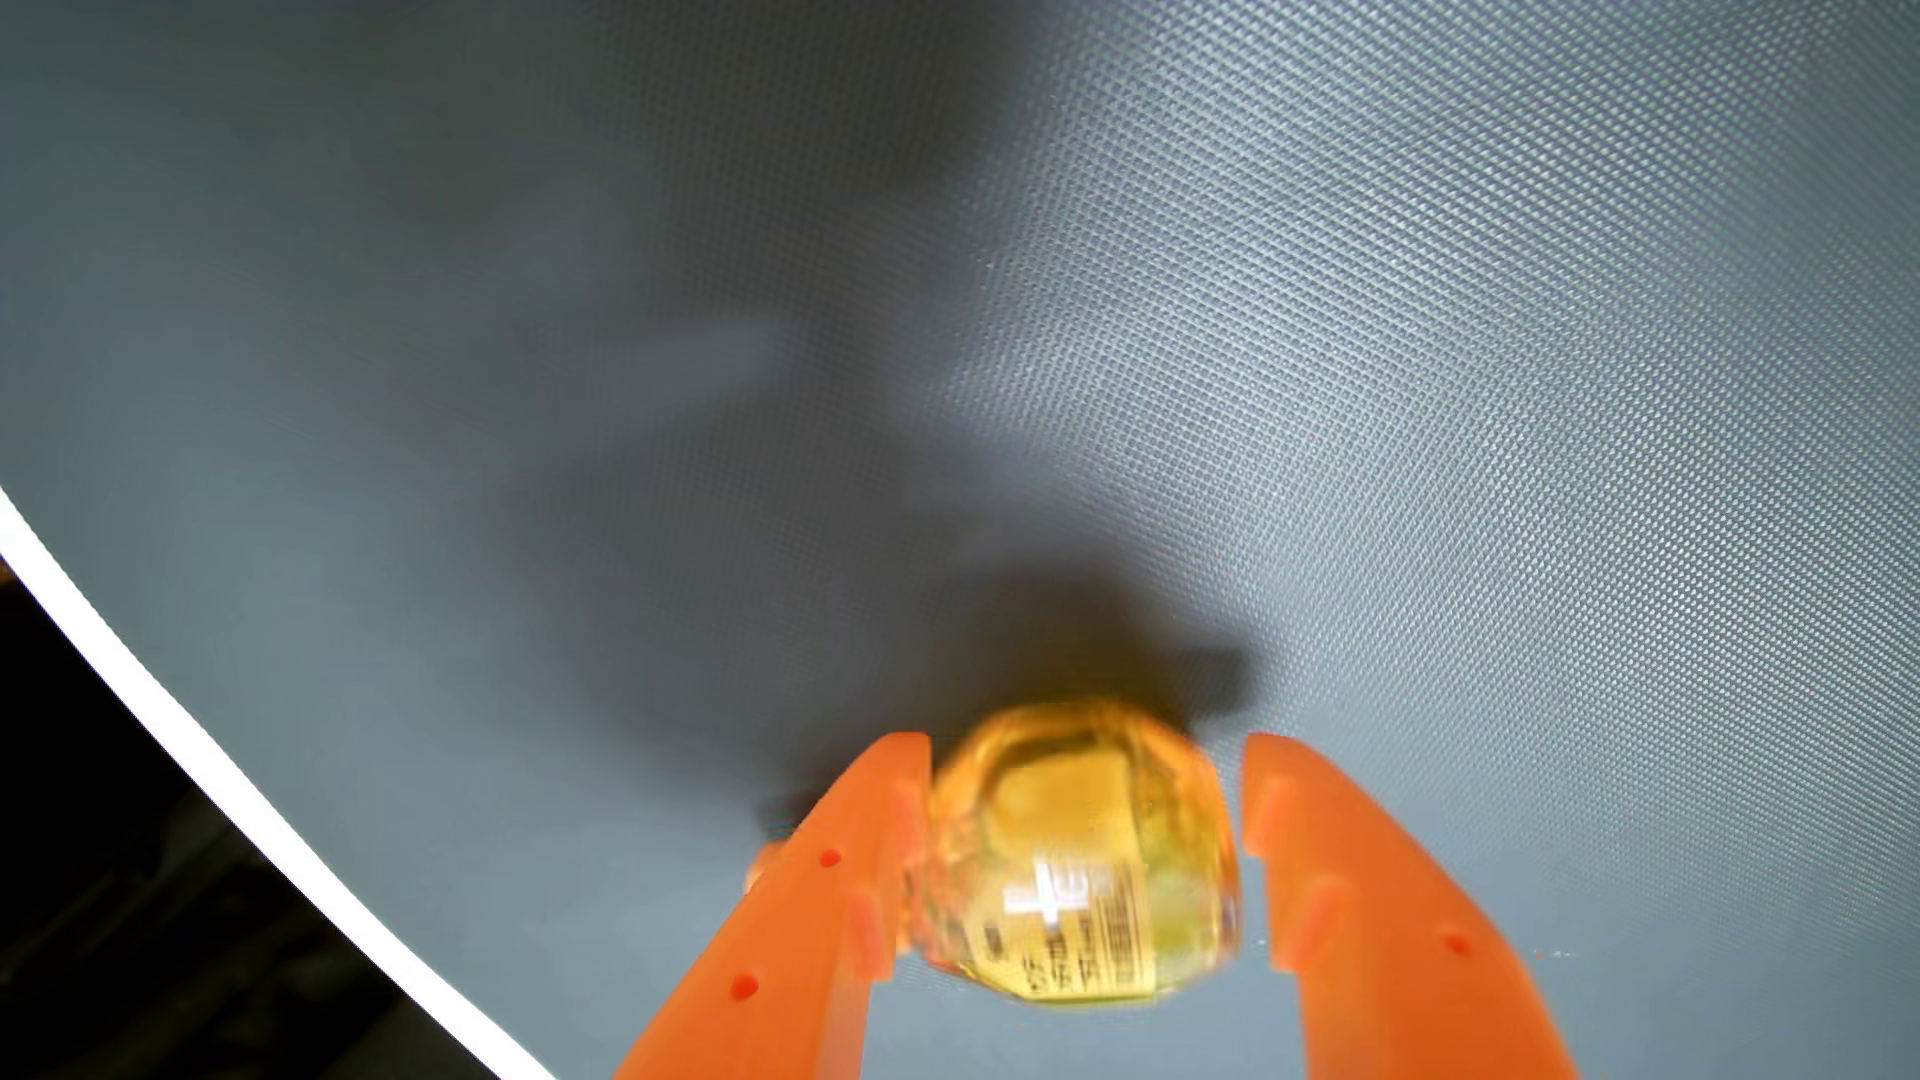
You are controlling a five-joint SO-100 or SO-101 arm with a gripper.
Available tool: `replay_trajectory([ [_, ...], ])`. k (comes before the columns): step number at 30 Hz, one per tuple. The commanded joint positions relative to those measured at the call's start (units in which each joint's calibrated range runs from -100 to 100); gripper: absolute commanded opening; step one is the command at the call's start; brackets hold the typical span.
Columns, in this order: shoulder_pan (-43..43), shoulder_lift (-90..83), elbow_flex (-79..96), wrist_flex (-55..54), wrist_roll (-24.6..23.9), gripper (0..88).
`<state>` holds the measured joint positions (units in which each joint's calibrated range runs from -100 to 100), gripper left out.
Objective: Grab the eyedrops
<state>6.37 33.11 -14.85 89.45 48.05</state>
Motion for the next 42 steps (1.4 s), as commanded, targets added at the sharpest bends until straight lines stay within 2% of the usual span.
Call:
replay_trajectory([
  [1, -0.1, -0.5, -2.7, -0.3, -0.4, 14.7],
  [4, -0.1, -0.4, -2.8, -0.3, -0.4, 18.0],
  [11, 1.9, -0.4, -5.5, -0.6, -0.8, 18.6],
  [22, 2.3, -0.2, -8.2, 1.5, -6.9, 18.9],
  [25, 2.3, -0.3, -7.9, 1.5, -8.5, 22.8],
  [31, 2.3, -0.8, -8.6, 1.2, -13.5, 23.2],
  [37, 2.7, -1.1, -8.8, 1.0, -22.3, 23.7],
  [42, 2.3, -1.1, -12.3, 1.5, -27.0, 23.8],
])
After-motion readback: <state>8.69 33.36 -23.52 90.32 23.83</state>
